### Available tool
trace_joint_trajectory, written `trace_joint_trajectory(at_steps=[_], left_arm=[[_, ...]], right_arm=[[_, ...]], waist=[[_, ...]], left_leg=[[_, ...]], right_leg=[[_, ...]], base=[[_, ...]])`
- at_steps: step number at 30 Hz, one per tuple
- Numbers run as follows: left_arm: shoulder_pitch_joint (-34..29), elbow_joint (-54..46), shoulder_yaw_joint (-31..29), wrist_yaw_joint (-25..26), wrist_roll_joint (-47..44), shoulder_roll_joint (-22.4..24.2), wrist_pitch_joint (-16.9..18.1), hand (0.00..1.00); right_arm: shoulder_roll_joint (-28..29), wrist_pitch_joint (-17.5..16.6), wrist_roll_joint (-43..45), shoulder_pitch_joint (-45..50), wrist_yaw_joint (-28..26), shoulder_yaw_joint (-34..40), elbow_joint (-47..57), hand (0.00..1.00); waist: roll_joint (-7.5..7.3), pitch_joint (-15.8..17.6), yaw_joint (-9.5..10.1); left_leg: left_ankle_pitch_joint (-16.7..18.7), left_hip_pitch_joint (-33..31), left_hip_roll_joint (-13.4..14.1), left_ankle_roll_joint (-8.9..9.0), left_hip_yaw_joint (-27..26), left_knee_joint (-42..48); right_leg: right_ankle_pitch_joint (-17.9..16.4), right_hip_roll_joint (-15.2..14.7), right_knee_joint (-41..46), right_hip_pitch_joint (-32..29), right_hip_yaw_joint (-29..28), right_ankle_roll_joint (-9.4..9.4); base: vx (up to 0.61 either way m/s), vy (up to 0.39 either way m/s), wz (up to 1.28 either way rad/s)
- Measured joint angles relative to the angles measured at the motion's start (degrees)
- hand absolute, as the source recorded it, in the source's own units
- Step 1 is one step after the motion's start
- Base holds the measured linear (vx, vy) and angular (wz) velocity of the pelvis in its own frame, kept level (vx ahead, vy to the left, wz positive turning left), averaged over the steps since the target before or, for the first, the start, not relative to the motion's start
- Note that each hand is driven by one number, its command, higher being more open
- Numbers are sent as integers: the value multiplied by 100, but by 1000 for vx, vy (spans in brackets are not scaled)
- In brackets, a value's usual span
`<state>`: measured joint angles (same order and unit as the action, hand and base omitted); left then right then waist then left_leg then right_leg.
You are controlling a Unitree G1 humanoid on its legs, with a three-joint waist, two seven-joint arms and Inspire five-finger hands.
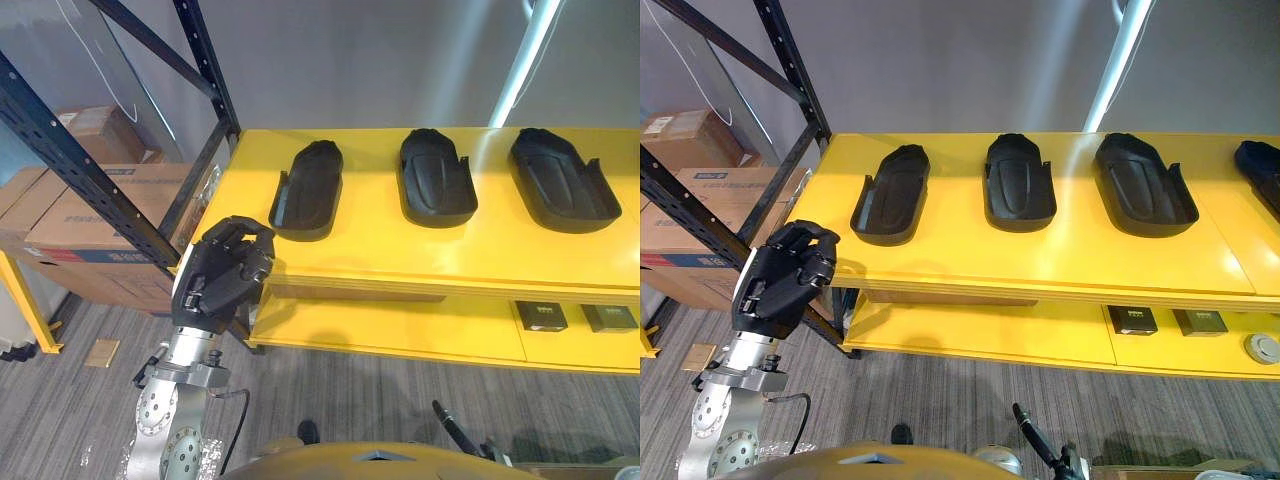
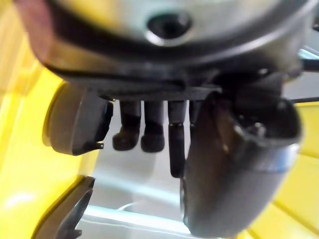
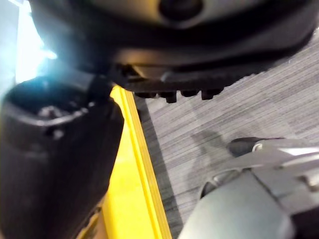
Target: Walk over and take three plastic housings, then place them on the shelf
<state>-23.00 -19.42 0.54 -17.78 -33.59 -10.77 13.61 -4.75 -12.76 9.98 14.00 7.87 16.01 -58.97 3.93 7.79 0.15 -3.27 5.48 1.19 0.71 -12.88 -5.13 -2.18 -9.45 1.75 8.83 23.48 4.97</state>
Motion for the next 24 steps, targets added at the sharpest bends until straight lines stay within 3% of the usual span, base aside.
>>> trace_joint_trajectory(at_steps=[8,16,24], left_arm=[[-10,450,446,316,55,-204,-23,0],[130,479,592,1029,252,-380,-18,0],[784,389,610,1589,507,-375,-6,0]], right_arm=[[-91,-11,55,-246,-40,-96,-103,100],[-237,-13,55,-389,-105,-72,-106,100],[-339,-43,49,-447,-125,-29,-114,100]], waist=[[-12,133,-44],[126,496,-217],[269,643,-210]], left_leg=[[-8,-43,50,34,-2,0],[-14,-202,58,49,-86,25],[-25,-291,41,58,-257,32]], right_leg=[[-5,34,-89,-31,9,-1],[20,31,-70,-214,-53,39],[-234,-84,619,-700,-321,0]], base=[[1,-2,0],[46,4,-3],[-1,16,-11]])
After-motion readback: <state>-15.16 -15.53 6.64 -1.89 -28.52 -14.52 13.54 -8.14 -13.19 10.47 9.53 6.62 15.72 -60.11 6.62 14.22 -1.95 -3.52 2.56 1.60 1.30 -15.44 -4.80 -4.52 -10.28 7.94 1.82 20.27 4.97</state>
